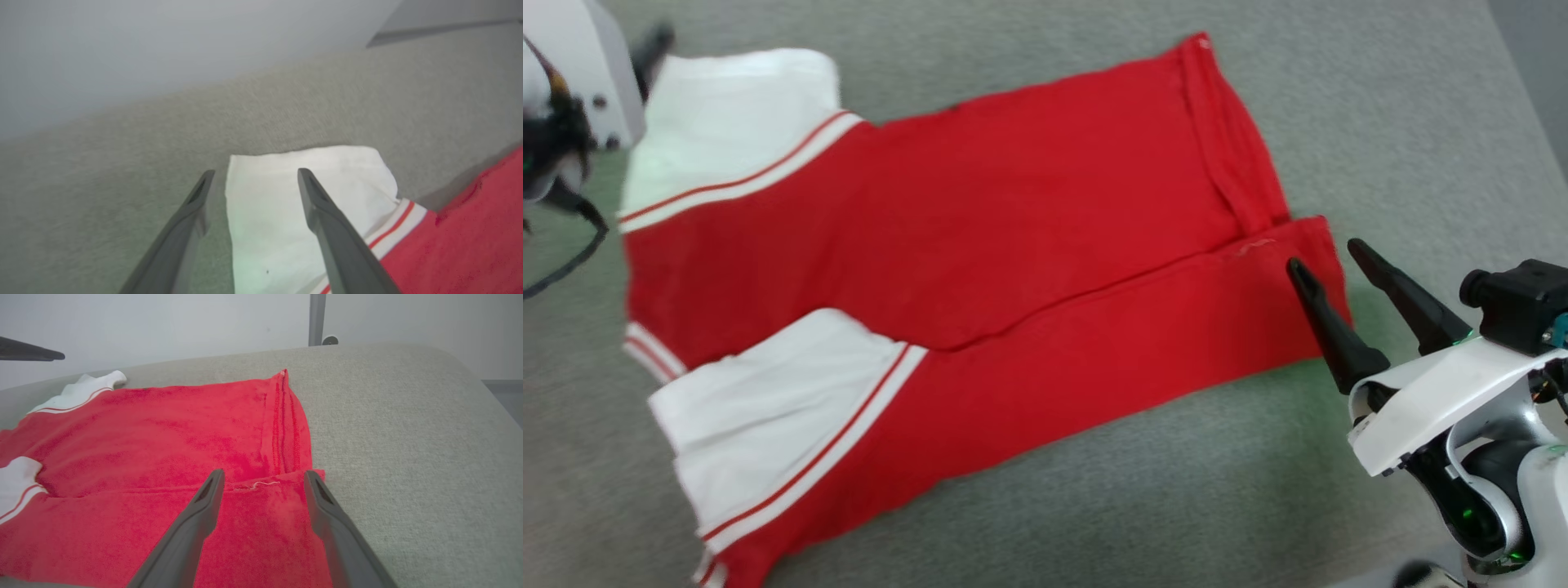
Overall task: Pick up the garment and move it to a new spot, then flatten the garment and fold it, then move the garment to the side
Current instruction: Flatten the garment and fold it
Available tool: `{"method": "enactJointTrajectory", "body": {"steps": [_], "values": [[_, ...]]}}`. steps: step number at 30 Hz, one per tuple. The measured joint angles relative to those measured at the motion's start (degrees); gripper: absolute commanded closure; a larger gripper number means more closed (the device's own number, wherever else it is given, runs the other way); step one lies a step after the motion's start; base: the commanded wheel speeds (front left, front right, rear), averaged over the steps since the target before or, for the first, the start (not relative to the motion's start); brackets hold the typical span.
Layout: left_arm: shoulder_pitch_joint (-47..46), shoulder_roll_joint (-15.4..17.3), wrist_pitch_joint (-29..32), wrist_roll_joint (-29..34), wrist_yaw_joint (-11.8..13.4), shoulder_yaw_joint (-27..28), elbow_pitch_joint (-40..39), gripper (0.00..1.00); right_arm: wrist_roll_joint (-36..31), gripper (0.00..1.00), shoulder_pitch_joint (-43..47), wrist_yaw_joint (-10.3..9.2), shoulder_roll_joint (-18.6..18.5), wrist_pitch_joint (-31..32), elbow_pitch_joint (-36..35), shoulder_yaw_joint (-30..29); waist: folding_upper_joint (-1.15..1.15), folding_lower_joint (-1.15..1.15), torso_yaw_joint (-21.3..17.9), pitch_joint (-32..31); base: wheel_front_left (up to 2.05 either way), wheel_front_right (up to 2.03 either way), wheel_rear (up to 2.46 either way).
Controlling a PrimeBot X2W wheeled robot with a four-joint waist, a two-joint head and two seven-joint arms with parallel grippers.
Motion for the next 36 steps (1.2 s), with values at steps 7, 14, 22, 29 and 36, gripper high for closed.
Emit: {"method": "enactJointTrajectory", "body": {"steps": [7, 14, 22, 29, 36], "values": [[-6.14, -0.7, 14.15, -0.47, -3.96, -3.82, 11.24, 0.0, 0.57, 0.0, -0.68, -0.01, -0.3, -0.27, 1.1, 1.24, 0.0, 0.0, -3.46, 2.07, 0.0, 0.0, 0.0], [-10.15, -1.12, 15.37, 2.1, -5.53, -6.49, 15.75, 0.0, 1.24, 0.0, -1.77, -0.01, -0.57, -0.15, 0.92, 1.99, 0.0, 0.0, -4.26, 4.09, 0.0, 0.0, 0.0], [-12.52, -2.3, 15.52, 2.61, -7.2, -7.55, 20.18, 0.0, 1.32, 0.0, -3.08, -0.01, -1.12, 0.3, 0.81, 2.85, 0.0, 0.0, -3.91, 5.2, 0.0, 0.0, 0.0], [-12.85, -4.0, 16.5, -0.3, -8.4, -7.13, 20.94, 1.0, 2.03, 0.0, -7.93, -0.01, -2.79, 2.35, 1.2, 3.21, 0.0, 0.0, -3.09, 5.44, 0.0, 0.0, 0.0], [-14.06, -6.09, 15.39, -0.69, -8.56, -8.51, 19.8, 1.0, 6.81, 0.0, -23.3, -0.01, -6.81, 13.72, 10.01, 7.43, 0.0, 0.0, -1.1, 6.07, 0.0, 0.0, 0.0]]}}
